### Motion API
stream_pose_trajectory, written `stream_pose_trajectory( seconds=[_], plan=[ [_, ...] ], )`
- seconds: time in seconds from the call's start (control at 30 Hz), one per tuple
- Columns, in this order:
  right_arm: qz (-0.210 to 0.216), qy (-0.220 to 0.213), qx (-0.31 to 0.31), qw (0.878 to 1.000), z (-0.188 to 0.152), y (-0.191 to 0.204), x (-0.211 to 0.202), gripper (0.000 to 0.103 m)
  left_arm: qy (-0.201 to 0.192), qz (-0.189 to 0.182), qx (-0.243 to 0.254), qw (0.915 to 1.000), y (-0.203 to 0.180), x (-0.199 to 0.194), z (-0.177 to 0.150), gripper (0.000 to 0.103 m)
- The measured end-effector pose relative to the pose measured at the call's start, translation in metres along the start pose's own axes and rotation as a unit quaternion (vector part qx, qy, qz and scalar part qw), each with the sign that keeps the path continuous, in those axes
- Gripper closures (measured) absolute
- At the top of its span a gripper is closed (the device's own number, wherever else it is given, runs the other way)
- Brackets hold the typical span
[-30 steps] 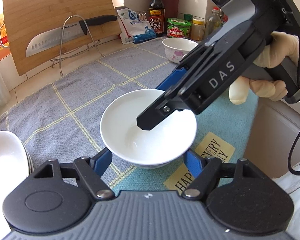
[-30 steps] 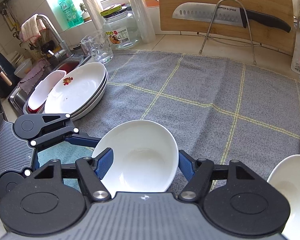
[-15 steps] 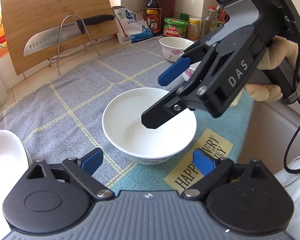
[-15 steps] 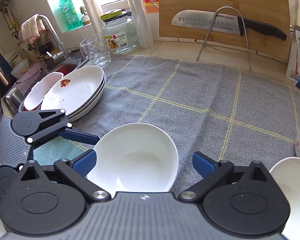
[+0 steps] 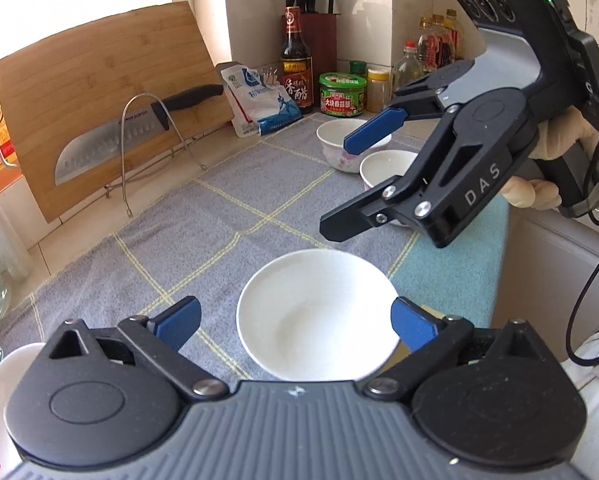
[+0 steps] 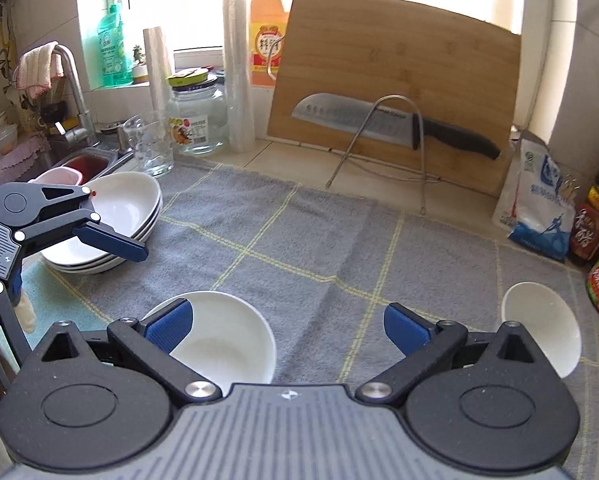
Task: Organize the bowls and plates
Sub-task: 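Carry the bowl and set it on the towel beside another bowl, open right gripper, then move the left gripper to the rim of another white bowl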
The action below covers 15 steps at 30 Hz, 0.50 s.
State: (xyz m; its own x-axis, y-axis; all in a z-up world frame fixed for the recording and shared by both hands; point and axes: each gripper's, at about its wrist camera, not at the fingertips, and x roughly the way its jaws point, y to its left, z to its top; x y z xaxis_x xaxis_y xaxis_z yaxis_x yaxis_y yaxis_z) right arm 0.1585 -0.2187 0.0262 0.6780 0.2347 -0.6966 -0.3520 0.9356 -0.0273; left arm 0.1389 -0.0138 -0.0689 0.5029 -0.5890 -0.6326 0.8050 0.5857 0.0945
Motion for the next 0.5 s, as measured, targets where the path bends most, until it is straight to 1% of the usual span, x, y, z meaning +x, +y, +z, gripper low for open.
stream_pose_trajectory(
  seconds=[0.1,0.17,0.23,0.3,0.43,0.5],
  plan=[
    [-0.051,-0.010,0.000,0.999,-0.005,-0.009,-0.010,0.000,-0.003,-0.012,-0.001,0.9999,0.001,0.005,0.013,0.001],
    [-0.081,-0.016,-0.001,0.997,-0.012,-0.015,-0.017,0.000,-0.006,-0.013,0.000,0.9999,0.000,0.010,0.021,0.001],
    [-0.102,-0.018,0.003,0.995,-0.020,-0.022,-0.023,0.000,-0.012,-0.015,0.004,0.9998,-0.002,0.016,0.030,0.001],
    [-0.121,-0.017,0.015,0.992,-0.029,-0.031,-0.029,0.000,-0.019,-0.019,0.008,0.9996,-0.006,0.023,0.040,0.001],
    [-0.141,-0.006,0.036,0.989,-0.048,-0.046,-0.035,0.000,-0.032,-0.038,0.013,0.9987,-0.016,0.041,0.059,0.001],
    [-0.152,0.002,0.041,0.987,-0.059,-0.052,-0.037,0.000,-0.033,-0.049,0.017,0.9981,-0.022,0.051,0.068,0.001]
  ],
)
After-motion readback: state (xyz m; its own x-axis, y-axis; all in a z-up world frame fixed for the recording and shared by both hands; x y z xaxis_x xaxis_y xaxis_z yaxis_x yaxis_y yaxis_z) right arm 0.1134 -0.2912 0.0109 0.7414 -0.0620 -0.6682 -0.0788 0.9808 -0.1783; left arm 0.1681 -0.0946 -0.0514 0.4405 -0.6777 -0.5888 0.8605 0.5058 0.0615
